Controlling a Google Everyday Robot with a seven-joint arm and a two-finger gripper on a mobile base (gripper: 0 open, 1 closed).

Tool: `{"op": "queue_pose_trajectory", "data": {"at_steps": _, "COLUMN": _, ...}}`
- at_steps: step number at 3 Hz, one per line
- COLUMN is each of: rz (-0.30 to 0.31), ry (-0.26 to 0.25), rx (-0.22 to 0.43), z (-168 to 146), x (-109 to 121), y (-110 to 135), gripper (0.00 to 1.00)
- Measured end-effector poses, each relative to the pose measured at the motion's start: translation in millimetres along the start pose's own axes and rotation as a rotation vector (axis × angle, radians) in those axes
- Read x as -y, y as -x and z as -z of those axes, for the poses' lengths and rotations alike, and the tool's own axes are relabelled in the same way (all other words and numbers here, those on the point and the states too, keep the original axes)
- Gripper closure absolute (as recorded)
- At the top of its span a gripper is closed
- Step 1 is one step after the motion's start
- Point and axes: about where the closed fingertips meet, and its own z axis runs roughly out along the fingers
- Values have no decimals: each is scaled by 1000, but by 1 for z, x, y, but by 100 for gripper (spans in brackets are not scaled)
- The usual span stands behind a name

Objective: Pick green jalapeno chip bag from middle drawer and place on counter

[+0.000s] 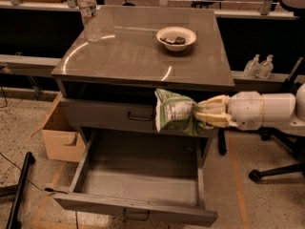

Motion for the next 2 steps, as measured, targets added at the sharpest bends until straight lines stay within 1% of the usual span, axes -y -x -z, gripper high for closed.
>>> {"op": "queue_pose_trajectory", "data": {"at_steps": 1, "rz": 14, "ry": -13, "rx": -22, "z": -2, "x": 16, "y": 42, "gripper": 100}}
{"op": "queue_pose_trajectory", "data": {"at_steps": 2, "rz": 36, "ry": -20, "rx": -33, "z": 3, "x": 36, "y": 80, "gripper": 100}}
